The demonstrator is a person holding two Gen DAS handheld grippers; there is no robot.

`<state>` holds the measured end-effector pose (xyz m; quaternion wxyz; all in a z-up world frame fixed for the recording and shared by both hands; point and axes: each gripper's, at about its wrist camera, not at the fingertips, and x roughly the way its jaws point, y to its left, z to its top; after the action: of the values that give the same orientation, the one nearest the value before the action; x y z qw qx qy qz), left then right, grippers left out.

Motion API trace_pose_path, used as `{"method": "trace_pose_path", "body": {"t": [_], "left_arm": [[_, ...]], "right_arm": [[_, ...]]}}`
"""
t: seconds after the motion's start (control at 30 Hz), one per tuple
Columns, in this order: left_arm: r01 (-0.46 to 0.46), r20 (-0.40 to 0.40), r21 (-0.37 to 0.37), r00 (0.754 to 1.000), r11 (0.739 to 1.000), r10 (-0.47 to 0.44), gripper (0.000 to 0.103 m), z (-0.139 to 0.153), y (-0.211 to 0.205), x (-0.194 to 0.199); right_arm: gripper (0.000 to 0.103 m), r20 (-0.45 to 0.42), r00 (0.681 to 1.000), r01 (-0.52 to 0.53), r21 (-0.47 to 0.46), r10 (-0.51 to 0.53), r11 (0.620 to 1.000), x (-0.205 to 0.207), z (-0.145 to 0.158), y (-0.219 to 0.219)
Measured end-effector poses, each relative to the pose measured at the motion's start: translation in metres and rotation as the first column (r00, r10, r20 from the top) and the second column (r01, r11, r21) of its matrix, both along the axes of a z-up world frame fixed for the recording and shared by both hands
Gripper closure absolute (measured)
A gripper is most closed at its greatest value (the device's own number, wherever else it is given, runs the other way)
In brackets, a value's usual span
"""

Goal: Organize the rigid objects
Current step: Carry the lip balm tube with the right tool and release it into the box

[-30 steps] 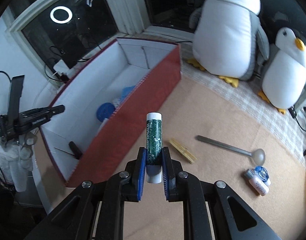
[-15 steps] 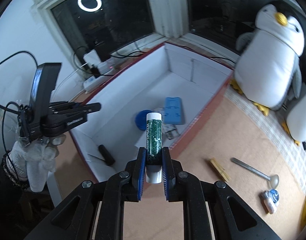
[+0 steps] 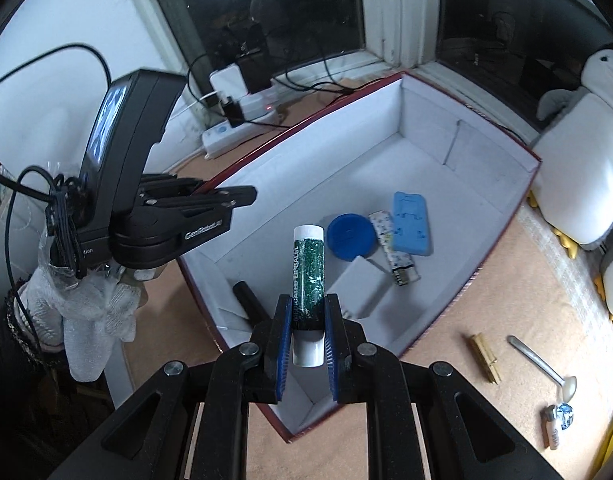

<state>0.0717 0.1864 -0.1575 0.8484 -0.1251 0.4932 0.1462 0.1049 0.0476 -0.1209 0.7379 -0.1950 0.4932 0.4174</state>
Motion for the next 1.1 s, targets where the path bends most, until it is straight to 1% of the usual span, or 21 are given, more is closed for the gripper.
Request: {"method": "trace_pose_path", "body": {"t": [0.43,0.83,0.93,1.0,1.1], "left_arm": [[0.000,-0.001,-0.003,1.000,1.000,0.000,0.091,-0.001,-0.002,-0.001],[0.002,-0.012,-0.015,1.000,1.000,-0.002,0.091,-0.006,-0.003,0.002],[0.001,-0.014,-0.016,1.000,1.000,-0.001,0.091,-0.005,-0.003,0.002],[0.001,-0.016,-0.016,1.000,1.000,-0.001,0.091,-0.005,-0.003,0.002],[0.002,-0.017,-0.014,1.000,1.000,-0.002,0.091,-0.004,-0.003,0.002]], "right_arm": [[0.089,-0.017,0.999,-0.027,-0.037,0.027,0.999,-0.012,-0.011,0.011],[0.089,-0.018,1.000,-0.009,-0.042,0.009,0.999,-0.008,-0.015,0.014],[0.085,-0.016,1.000,-0.009,-0.032,0.009,0.999,-0.009,-0.013,0.014],[0.079,-0.015,1.000,-0.008,-0.023,0.008,1.000,-0.010,-0.012,0.012],[0.076,-0.016,1.000,-0.002,-0.007,0.002,1.000,-0.011,-0.008,0.010]]}}
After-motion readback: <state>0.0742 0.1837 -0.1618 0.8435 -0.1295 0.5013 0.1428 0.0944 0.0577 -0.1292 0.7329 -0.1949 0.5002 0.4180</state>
